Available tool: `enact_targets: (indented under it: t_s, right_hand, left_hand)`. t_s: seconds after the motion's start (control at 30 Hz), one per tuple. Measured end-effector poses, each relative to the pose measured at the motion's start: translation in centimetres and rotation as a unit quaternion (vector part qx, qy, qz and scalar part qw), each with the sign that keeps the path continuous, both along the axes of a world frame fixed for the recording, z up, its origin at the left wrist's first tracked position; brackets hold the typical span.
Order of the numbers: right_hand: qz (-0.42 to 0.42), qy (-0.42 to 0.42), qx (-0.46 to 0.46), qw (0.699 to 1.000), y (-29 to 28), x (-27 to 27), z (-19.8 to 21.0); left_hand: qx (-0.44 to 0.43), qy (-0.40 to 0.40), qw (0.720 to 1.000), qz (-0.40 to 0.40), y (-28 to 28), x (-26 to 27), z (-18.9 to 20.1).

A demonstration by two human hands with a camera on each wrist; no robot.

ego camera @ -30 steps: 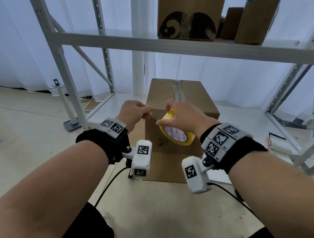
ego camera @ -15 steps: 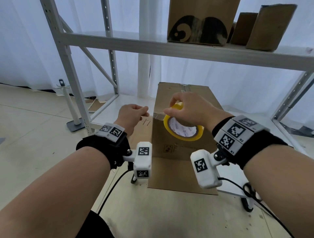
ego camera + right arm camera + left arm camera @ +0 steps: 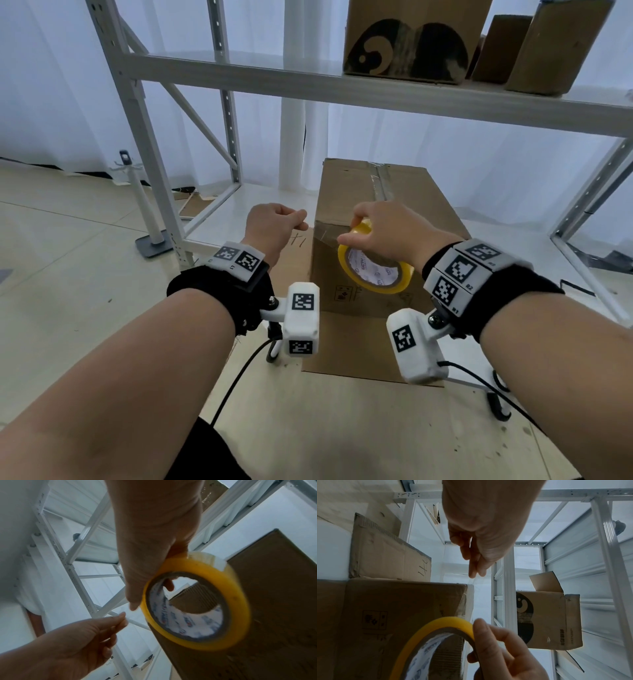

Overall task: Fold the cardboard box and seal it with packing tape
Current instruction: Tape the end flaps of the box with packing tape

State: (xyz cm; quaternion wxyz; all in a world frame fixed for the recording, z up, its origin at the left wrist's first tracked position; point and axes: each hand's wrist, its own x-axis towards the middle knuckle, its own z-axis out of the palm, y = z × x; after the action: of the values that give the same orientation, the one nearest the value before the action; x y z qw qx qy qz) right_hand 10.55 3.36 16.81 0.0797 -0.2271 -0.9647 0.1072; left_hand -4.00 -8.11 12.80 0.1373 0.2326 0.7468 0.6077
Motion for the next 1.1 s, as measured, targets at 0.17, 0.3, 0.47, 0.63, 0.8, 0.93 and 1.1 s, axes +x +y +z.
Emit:
enact_targets:
  t_s: [0.17,0.3,0.47,0.63,0.8,0.93,1.1]
  right_hand:
    - [-0.015,0.081,0.016,0.997,-0.8,0.6,-0.9]
    - [-0.018,0.061,0.034,0.997,-0.9,0.7,-1.4]
    - [-0.005,0.078,0.089,0.993,-1.0,1.4,-1.0]
    - [0.025,0.084,0.153,0.984,-1.5,1.6,0.2]
    - [0.019,0.069,0.166,0.984,-1.2,1.5,0.6]
    - [0.014,0.058,0.167,0.984,-1.1,1.3,0.6]
    - [0.012,0.052,0.163,0.985,-1.0,1.2,0.8]
  left_hand:
    - [-0.026,0.006,0.999,-0.032,-1.1,-0.5,-0.2]
    - [-0.023,-0.003,0.999,-0.024,-0.8,-0.2,-0.7]
    - [0.018,-0.031,0.999,-0.031,-0.8,-0.5,-0.9]
    - [0.054,-0.065,0.996,-0.029,-0.3,-0.5,-1.1]
    - [0.098,-0.074,0.992,-0.023,0.1,-0.4,-1.1]
    - [0.100,-0.060,0.993,-0.012,0.2,-0.4,-1.2]
    - [0.119,-0.071,0.990,-0.027,-0.1,-0.6,-1.2]
